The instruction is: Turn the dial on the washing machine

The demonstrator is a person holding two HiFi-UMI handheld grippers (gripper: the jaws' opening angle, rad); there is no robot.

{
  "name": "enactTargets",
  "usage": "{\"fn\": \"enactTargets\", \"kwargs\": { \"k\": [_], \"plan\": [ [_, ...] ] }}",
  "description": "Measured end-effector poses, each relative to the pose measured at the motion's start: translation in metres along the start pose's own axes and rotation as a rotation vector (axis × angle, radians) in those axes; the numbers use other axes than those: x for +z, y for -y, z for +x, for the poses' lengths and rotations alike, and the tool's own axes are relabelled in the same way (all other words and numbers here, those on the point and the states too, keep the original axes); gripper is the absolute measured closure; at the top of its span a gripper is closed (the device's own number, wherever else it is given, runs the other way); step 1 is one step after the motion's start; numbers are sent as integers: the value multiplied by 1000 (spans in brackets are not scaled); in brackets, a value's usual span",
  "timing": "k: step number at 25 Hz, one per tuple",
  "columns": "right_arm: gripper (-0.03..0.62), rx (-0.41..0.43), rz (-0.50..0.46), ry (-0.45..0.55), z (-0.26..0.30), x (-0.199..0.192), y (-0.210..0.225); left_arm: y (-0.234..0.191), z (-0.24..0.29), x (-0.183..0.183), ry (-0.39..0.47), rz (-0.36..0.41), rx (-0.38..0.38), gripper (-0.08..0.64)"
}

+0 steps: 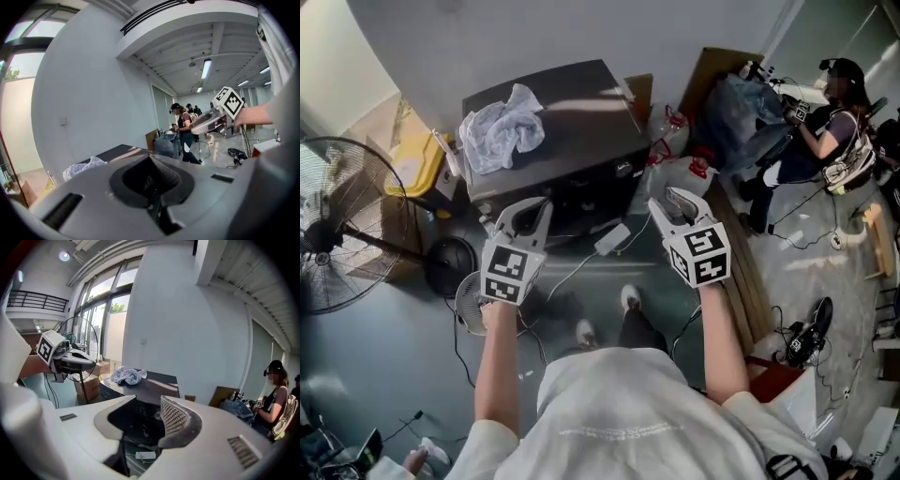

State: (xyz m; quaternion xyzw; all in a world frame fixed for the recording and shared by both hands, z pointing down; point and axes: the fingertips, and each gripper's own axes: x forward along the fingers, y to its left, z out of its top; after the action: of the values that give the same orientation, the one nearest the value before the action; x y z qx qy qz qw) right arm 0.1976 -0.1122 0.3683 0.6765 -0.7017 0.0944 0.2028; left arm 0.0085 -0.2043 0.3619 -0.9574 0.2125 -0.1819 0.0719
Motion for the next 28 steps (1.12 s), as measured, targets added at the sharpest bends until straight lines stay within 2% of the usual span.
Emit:
{"fn": "enactTargets", "kwargs": {
  "k": [5,9,13,20,28],
  "plan": [
    [373,70,34,-60,60,-18,21,-15,31,-24,-70,-65,44,548],
    [354,129,84,-111,99,-44,33,-16,51,-48,-138,-127,86,548],
    [321,167,79,-163,141,-71,40,-21,64,-67,-181,-179,138,548],
    [313,177,100,-230,200,-114,43,-19,83,-101,-272,-232,192,548],
    [303,142,158,-270,244,-150,47,0,94,-130,-310,-330,237,548]
  ]
}}
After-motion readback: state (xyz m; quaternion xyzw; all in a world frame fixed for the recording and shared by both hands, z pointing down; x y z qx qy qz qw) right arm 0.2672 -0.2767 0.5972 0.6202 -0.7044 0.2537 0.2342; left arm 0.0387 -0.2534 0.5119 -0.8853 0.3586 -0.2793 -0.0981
